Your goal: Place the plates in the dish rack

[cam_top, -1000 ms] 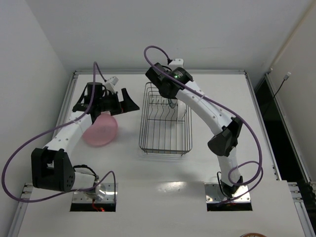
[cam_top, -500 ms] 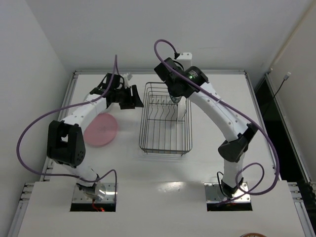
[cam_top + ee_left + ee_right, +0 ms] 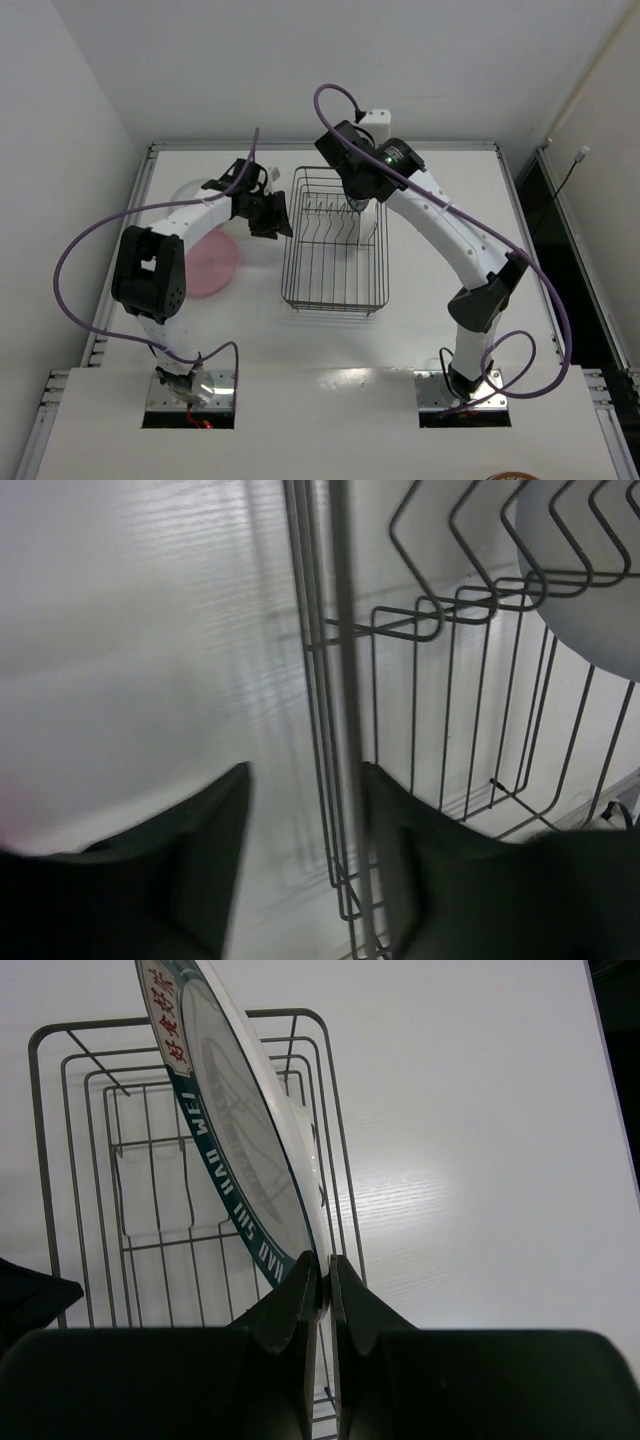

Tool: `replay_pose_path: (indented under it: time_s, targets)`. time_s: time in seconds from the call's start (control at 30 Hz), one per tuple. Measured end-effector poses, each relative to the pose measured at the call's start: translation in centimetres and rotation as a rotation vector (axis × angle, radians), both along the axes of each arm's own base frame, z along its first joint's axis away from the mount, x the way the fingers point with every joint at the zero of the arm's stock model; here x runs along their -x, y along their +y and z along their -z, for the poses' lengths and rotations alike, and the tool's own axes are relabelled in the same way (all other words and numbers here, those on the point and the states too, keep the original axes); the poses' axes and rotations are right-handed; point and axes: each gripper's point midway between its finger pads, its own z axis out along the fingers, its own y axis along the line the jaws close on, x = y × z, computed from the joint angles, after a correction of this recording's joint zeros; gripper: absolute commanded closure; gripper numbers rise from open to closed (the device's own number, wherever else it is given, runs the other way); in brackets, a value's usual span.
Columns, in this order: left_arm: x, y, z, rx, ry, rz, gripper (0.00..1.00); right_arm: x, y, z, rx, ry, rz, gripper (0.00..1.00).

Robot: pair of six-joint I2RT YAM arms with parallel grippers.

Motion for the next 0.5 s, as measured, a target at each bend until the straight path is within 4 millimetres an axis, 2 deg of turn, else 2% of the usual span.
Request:
replay_pose_path:
  time_s: [0.1,0.2,0.23,0.43,0.5]
  targets:
    - [0.2,-1.0,0.3,-0.005,0.006,0.026,0.76,0.1,-0.1,-0.1,-0.002,-0.002,0.0,1.0]
    - [0.6,-1.6,0.5,-0.011,0.014,0.039,0.84,0.2,-0.2,-0.2,0.0,-0.002,-0.002,1.0]
    - [0.7,-1.8,0.5,-0.012,0.017,0.038,0.9,0.2,-0.2,-0.2,0.002,-0.001,-0.004,1.0]
    - [0.9,-2.5,0.3,-0.034,0.021,-0.027,1.0,0.3,-0.4,0.1,0.026,0.015,-0.013,1.0]
    - [1.0,-2.4,0.3,-0.051,0.013,-0.063,1.0,0.4,-0.4,0.4,0.039,0.026,-0.015,1.0]
